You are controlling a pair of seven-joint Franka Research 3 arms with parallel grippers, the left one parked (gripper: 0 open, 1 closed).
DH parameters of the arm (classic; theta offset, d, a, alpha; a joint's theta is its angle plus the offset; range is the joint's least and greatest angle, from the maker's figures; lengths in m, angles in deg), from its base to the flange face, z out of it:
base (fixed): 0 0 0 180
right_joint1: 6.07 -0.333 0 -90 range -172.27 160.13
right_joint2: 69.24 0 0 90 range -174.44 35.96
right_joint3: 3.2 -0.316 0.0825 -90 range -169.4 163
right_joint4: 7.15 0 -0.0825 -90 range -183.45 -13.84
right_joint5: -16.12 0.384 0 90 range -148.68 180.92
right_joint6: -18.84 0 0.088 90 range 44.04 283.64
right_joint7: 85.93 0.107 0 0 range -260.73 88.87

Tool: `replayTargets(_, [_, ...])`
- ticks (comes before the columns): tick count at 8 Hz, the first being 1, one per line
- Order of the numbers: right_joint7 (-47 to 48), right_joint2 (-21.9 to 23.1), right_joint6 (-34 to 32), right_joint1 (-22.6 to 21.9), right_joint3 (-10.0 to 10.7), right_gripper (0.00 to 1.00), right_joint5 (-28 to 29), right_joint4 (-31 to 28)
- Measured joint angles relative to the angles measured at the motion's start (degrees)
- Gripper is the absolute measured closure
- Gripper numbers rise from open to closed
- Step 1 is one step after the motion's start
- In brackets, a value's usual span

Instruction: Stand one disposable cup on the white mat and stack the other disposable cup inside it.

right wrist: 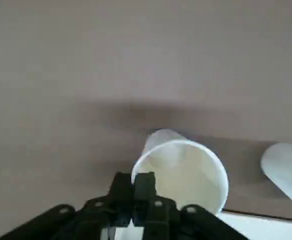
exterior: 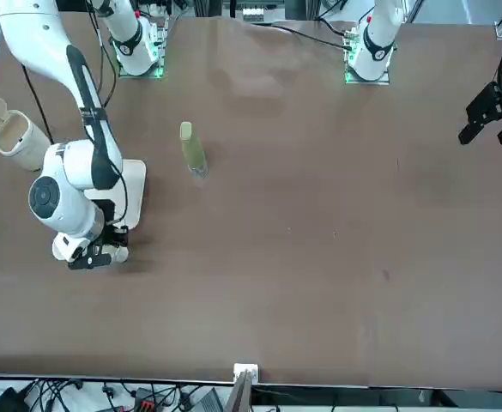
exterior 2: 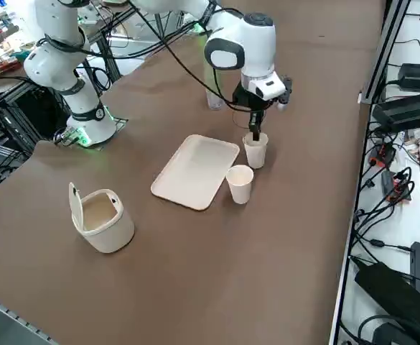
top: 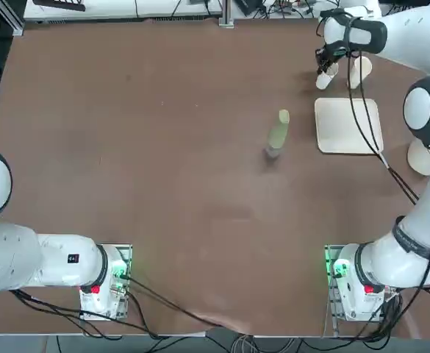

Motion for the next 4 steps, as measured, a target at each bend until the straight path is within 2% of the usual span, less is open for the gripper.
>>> replayTargets(2, [0.04,2.59,-3.3,0.41,0.22,0.98,0.0,0.23])
replayTargets(4, [-0.03,7.52,-11.17,2.21,0.44,0.98,0.0,0.35])
